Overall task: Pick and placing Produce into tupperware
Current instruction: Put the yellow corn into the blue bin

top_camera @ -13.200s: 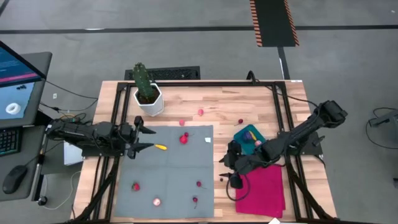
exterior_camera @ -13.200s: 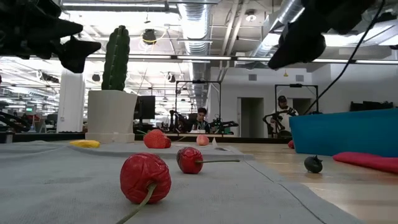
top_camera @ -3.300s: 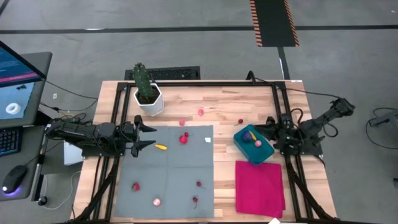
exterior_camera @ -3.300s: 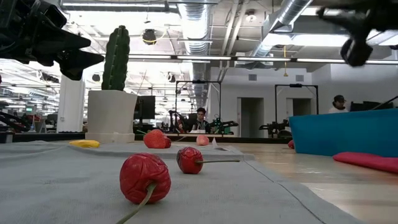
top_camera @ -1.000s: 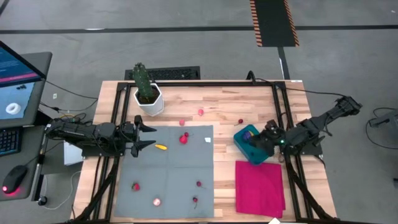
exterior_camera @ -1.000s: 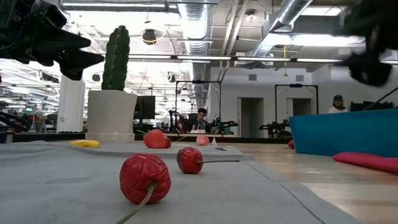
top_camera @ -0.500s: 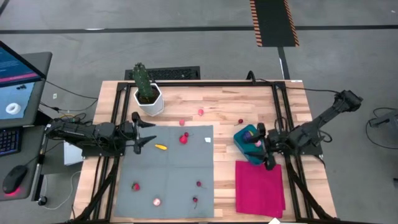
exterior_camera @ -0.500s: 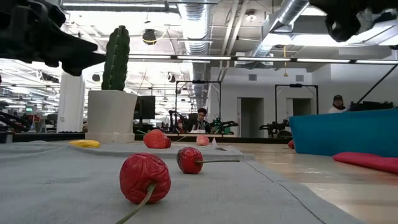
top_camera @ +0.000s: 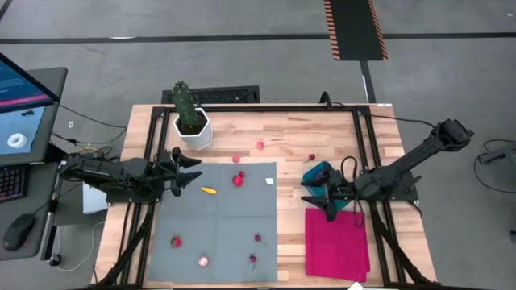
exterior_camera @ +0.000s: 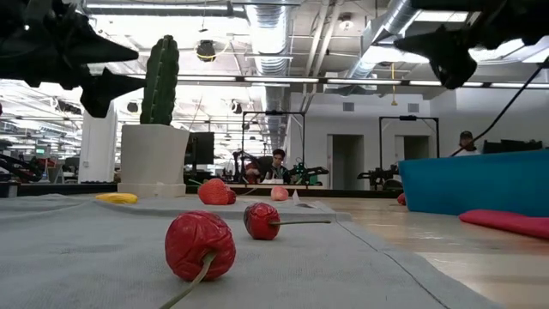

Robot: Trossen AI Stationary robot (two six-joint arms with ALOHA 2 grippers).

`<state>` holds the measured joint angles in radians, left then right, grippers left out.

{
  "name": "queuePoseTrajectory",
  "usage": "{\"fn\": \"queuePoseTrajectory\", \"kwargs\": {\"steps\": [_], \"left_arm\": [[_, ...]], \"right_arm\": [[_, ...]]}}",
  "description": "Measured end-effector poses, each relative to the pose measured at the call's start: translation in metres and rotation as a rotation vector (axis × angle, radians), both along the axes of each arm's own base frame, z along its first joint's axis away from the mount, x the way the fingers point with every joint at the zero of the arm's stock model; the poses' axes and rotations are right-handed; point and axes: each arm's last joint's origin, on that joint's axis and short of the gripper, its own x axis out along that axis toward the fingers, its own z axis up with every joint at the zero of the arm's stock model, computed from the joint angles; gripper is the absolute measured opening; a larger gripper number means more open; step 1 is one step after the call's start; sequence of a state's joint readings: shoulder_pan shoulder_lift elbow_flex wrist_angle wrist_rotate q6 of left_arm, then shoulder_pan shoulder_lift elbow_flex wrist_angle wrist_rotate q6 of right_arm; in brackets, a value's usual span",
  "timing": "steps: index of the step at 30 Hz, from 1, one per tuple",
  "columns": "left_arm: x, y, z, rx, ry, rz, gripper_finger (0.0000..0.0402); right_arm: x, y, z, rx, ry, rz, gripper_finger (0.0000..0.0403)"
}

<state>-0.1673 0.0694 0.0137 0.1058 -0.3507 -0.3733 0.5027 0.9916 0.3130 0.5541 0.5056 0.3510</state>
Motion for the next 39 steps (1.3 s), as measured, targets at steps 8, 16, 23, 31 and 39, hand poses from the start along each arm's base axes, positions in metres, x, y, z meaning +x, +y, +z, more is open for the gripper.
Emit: {"fn": "queuePoseTrajectory", "kwargs": {"steps": [8, 16, 23, 31, 39], "left_arm": [[-0.002, 0.002, 0.016, -0.352, -0.230, 0.028, 0.0249], [-0.003, 0.003, 0.017, -0.286, -0.235, 0.063, 0.0249], [-0.003, 0.004, 0.015, -0.358, -0.232, 0.101, 0.0249], [-0.006, -0.007, 0.032, -0.096, -0.248, -0.198, 0.0249], [-0.006, -0.009, 0.039, 0.001, 0.089, -0.129, 0.0249]], "right_arm": [[0.006, -0.007, -0.005, 0.024, 0.022, -0.043, 0.0276], [0.006, -0.005, -0.004, 0.048, 0.018, -0.035, 0.0276], [0.005, -0.004, -0.005, 0.051, 0.019, -0.029, 0.0276], [0.005, -0.004, -0.005, 0.050, 0.019, -0.030, 0.0276], [0.005, -0.004, -0.005, 0.050, 0.019, -0.030, 0.0276]]}}
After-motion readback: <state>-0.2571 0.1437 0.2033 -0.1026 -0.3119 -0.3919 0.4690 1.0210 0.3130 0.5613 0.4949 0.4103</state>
